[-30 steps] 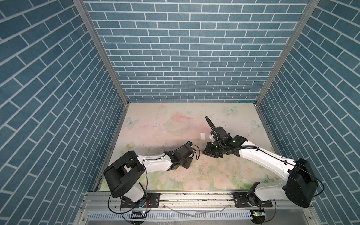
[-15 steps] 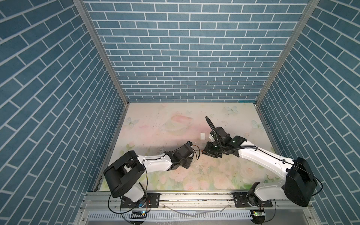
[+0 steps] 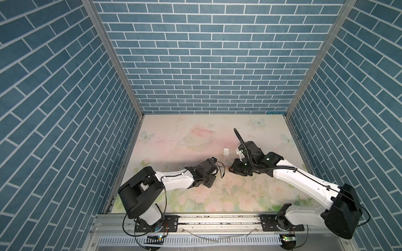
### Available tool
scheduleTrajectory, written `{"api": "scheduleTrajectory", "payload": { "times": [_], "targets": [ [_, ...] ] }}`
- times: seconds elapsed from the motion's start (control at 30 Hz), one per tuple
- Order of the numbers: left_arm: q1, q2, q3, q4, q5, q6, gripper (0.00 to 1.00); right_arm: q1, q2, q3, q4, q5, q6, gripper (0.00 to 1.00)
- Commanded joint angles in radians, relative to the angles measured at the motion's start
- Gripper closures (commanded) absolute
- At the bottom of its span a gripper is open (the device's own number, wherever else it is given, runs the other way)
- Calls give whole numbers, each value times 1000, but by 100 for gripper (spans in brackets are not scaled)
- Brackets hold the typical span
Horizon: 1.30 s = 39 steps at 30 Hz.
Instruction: Unload the batteries from the remote control
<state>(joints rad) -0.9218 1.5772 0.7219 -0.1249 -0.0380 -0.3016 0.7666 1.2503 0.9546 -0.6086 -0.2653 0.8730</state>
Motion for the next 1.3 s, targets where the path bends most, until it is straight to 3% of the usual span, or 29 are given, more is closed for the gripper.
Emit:
{"api": "scheduleTrajectory", "payload": {
  "times": [0.0, 0.53, 0.87, 1.27],
  "targets": [
    [-31, 57, -28, -120, 216, 101, 98, -25, -51, 41, -48, 11, -62, 100],
    [-44, 85, -29, -116, 221, 189, 100, -94, -54, 26, -126, -72, -208, 100],
    [-46, 168, 187, -306, 177, 343, 100, -211, -44, 125, -329, -163, -395, 100],
    [-46, 308, 314, -348, 211, 471, 100, -271, 80, 148, -366, -245, -519, 100]
  ]
}}
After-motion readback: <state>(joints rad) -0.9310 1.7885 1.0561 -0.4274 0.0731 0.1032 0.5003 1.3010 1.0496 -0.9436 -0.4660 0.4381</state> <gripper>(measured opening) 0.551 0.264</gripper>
